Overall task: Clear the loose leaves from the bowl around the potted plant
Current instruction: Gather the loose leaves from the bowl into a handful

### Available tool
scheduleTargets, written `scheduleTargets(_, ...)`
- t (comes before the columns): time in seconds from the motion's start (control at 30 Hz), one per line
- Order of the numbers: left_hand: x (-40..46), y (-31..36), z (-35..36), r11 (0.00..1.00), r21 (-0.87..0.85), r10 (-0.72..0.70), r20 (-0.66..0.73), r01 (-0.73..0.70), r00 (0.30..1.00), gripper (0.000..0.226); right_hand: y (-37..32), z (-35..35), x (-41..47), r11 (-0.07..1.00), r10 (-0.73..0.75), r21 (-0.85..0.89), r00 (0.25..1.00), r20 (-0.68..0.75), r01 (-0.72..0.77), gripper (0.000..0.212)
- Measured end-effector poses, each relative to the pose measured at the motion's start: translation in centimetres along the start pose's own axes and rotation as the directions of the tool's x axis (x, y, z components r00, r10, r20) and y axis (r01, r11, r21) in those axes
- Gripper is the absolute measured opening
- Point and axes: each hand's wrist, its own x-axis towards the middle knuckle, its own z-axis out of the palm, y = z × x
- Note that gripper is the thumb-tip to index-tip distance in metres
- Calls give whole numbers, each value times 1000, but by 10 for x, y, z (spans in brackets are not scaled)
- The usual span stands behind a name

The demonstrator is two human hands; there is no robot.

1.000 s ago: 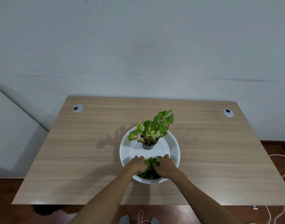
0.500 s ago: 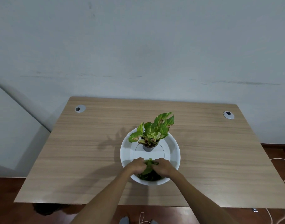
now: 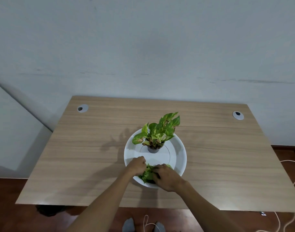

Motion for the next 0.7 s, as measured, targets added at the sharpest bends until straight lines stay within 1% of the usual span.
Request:
scheduleTargets(0.1, -1, -2, -2, 1000, -14, 11, 2, -11, 1000, 30, 10, -8, -4, 989, 18, 145, 999, -42, -11, 37)
scheduleTargets(0.2, -4, -8, 4, 1000, 4, 12, 0, -12, 1000, 36, 24, -10, -11, 980, 117, 173, 985, -126, -94, 44)
scheduleTargets(0.3, -6, -8, 6, 998, 63, 4, 26, -5, 1000, 37, 26, -13, -9, 949, 264, 189, 963, -45, -251, 55)
scheduleTargets(0.4, -8, 1, 3, 991, 129, 11, 90, -22, 996, 31, 18, -20, -3, 915, 337, 237, 942, -3, -327, 61)
scheduleTargets(0.5, -9, 11, 8, 993, 118, -5, 166, -15, 986, 18, 11, -18, -2, 905, 369, 211, 929, 36, -368, 54)
scheduleTargets(0.57, -10, 15, 15, 996, 87, -10, 171, -4, 985, 11, 8, -14, -3, 900, 374, 217, 925, 64, -378, 49)
scheduleTargets(0.63, -13, 20, 18, 998, 60, -22, 156, 12, 987, 12, 4, -11, -1, 890, 354, 274, 931, 89, -365, 45)
scheduleTargets(0.7, -14, 22, 18, 999, 36, -45, 151, 40, 988, 20, -2, -11, 0, 886, 333, 302, 936, 116, -352, 42)
